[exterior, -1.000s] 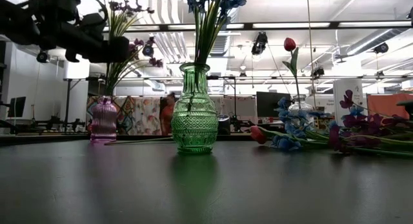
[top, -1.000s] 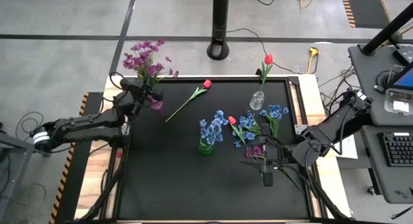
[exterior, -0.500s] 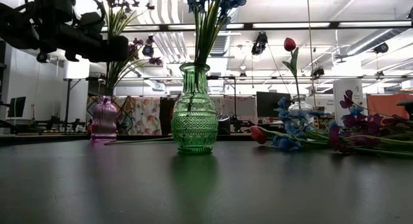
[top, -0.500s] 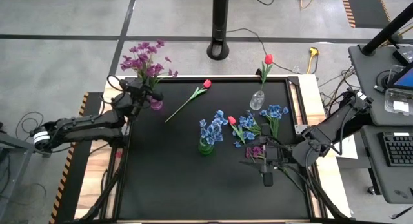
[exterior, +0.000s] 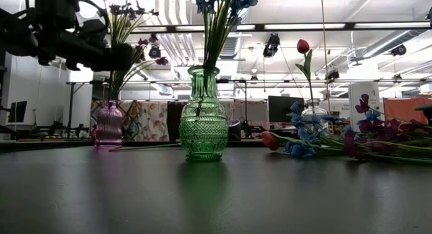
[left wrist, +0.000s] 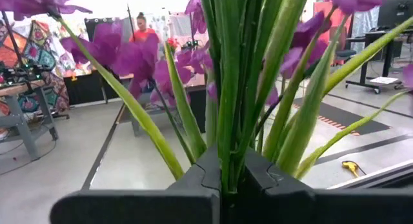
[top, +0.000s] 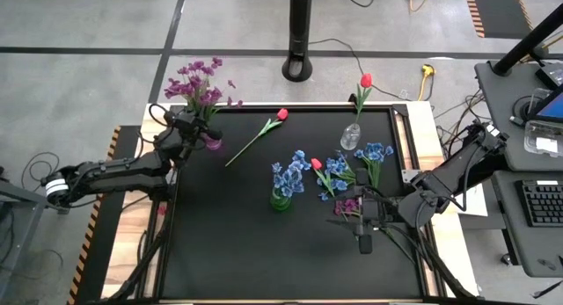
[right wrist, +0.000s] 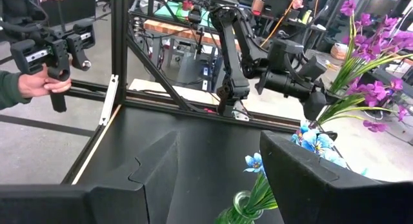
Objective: Sort flowers into vase by color
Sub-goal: Put the left purple flower into the purple crystal vase
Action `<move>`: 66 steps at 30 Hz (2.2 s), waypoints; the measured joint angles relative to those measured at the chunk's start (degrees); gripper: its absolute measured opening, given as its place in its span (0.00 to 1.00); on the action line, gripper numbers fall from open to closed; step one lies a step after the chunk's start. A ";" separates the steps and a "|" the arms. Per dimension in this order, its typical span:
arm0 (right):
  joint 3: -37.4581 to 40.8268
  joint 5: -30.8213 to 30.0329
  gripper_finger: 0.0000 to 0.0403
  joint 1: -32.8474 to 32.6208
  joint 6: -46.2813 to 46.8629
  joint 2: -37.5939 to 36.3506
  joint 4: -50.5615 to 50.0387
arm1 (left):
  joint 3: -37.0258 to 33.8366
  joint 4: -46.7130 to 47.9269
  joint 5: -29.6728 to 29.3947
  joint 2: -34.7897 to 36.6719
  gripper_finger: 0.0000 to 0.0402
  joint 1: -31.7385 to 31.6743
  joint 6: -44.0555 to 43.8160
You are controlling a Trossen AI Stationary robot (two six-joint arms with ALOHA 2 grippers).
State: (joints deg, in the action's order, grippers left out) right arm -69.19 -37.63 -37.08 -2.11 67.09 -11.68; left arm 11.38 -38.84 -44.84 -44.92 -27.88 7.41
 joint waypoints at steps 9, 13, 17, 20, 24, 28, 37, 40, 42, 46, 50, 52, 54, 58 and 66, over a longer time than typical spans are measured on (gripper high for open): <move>0.00 0.00 0.52 0.00 0.00 0.00 0.02 | -1.14 0.07 -0.08 0.01 0.00 0.02 -2.65; 0.00 0.00 0.52 0.00 0.00 0.00 0.04 | -1.14 0.10 -0.11 -0.01 0.00 0.02 -3.47; 0.00 0.00 0.52 0.00 0.00 0.00 0.12 | -1.13 0.10 -0.17 0.00 0.02 0.02 -3.76; 0.00 0.00 0.52 0.00 0.00 0.00 0.26 | -1.14 0.12 -0.20 0.01 0.08 0.02 -3.86; 0.00 0.00 0.52 0.00 -0.02 0.00 0.51 | -1.14 0.15 -0.22 0.00 0.17 0.02 -4.12; 0.00 -0.01 0.52 0.00 0.00 0.00 0.68 | -1.12 0.42 -0.18 0.01 0.28 0.09 -6.36; 0.00 0.00 0.52 0.00 0.00 0.00 0.90 | -1.13 3.05 0.36 0.34 0.55 1.47 -9.43; 0.00 0.00 0.52 0.00 0.02 0.00 1.39 | -1.12 3.58 0.37 0.56 0.61 2.87 -9.94; 0.00 0.00 0.52 0.00 0.07 0.00 1.54 | -1.14 4.34 0.37 0.72 0.64 3.56 -9.94; 0.00 0.00 0.52 0.00 0.28 -0.01 1.72 | -1.12 5.77 -0.14 0.91 0.68 3.80 -11.60; 0.00 -0.02 0.52 0.00 0.66 -0.02 1.70 | -1.14 6.15 -1.14 0.97 0.68 3.78 -11.99; 0.00 -0.02 0.52 0.00 0.66 -0.02 1.73 | -1.12 6.15 -1.14 1.02 0.68 3.80 -11.99; 0.00 -0.02 0.52 0.00 0.62 -0.02 1.73 | -1.13 6.16 -1.26 1.02 0.68 3.80 -12.00; 0.00 -0.02 0.52 0.00 0.61 -0.02 1.80 | -1.14 6.14 -5.48 1.09 0.68 3.82 -12.95; -0.02 -0.04 0.52 0.00 -0.49 -0.02 2.68 | -1.05 6.43 -7.13 2.05 0.68 3.80 -14.41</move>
State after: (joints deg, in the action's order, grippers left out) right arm -69.21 -37.66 -37.08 -2.60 67.07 -9.00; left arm 10.33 -32.41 -51.96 -42.86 -24.08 -7.00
